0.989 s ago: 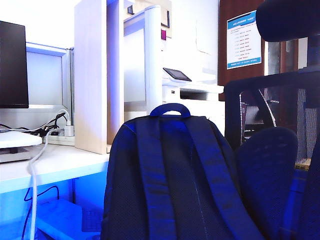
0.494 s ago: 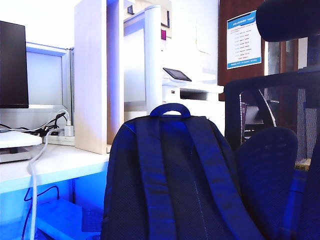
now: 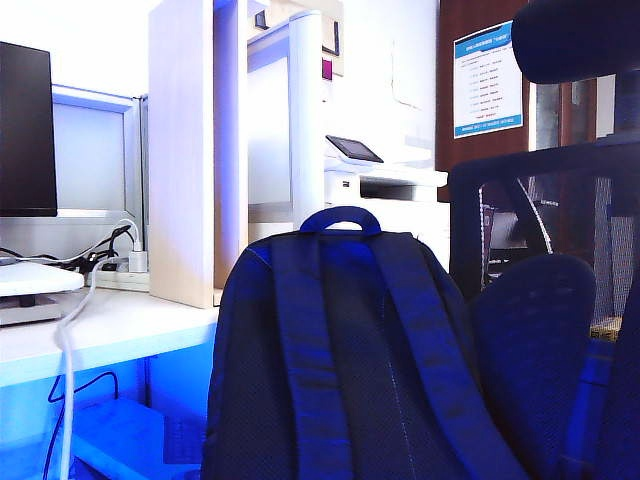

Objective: Grab the backpack from the chair and place it on the desk.

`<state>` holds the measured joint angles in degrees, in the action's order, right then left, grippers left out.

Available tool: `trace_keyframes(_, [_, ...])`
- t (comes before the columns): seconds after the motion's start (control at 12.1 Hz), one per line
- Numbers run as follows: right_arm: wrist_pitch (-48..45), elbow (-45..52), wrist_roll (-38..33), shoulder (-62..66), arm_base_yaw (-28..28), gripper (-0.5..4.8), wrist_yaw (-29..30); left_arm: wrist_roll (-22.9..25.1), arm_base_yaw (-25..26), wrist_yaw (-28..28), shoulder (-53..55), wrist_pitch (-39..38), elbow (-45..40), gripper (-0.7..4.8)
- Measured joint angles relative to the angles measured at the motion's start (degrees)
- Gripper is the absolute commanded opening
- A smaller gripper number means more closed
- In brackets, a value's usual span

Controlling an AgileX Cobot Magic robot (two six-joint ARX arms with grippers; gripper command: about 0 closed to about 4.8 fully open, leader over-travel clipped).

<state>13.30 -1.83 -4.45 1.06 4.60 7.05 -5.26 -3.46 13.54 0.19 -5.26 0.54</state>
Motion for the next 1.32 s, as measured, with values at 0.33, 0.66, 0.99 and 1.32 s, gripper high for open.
trace_keyframes(0.33, [-0.3,0.0,-1.4,0.0,0.0,-0.06,4.2,0.0,0.0,6.7,0.0,0.2,0.0,-0.05])
trace_keyframes(0.66, [-1.9,0.2,-4.7,0.0,0.0,-0.06,11.9,-4.1,0.0,13.0,0.0,3.0,0.0,-0.05])
trace_keyframes(0.99, [-9.2,0.3,-10.8,0.0,0.0,-0.05,22.7,-17.6,0.0,21.8,0.0,4.6,0.3,0.24])
trace_keyframes(1.32, [-17.0,-2.6,-22.4,0.0,0.0,0.33,23.0,-20.1,0.0,25.6,0.0,5.5,10.3,1.61])
